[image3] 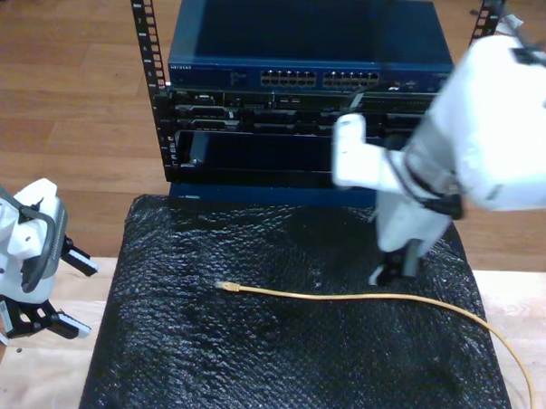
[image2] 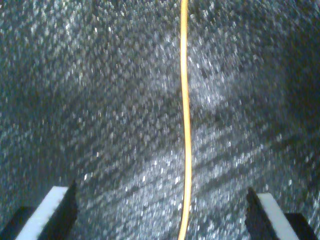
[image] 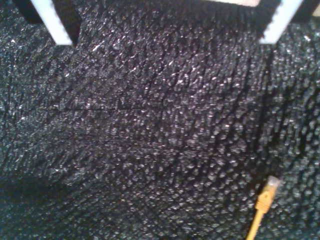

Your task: Grab the cable and plug it in

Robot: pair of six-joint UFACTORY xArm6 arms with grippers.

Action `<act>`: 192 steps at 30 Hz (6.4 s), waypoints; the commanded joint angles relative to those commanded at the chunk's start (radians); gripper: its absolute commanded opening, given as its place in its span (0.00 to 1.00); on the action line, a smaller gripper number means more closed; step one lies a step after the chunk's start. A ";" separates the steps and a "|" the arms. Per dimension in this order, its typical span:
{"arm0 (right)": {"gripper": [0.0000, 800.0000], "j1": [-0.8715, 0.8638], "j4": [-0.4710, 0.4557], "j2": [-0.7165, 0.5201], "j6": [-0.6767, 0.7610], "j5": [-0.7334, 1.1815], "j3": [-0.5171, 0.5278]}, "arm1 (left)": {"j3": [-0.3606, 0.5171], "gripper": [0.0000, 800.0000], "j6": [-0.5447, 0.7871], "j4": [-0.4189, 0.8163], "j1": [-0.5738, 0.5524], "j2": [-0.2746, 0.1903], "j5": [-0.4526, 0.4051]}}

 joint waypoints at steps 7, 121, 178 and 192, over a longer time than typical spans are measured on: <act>0.99 0.121 -0.020 0.129 0.103 -0.028 -0.094 | 0.003 1.00 0.000 0.000 0.006 0.000 -0.021; 0.01 0.288 -0.195 0.594 0.387 -0.195 -0.344 | 0.003 1.00 -0.003 0.000 0.009 0.021 -0.021; 0.01 -0.026 0.296 -0.034 -0.018 0.345 -0.233 | -0.089 1.00 -0.129 -0.582 -0.252 0.074 0.164; 0.01 -0.026 0.298 -0.068 -0.018 0.350 -0.219 | -0.173 1.00 -0.186 -0.606 -0.298 0.072 0.212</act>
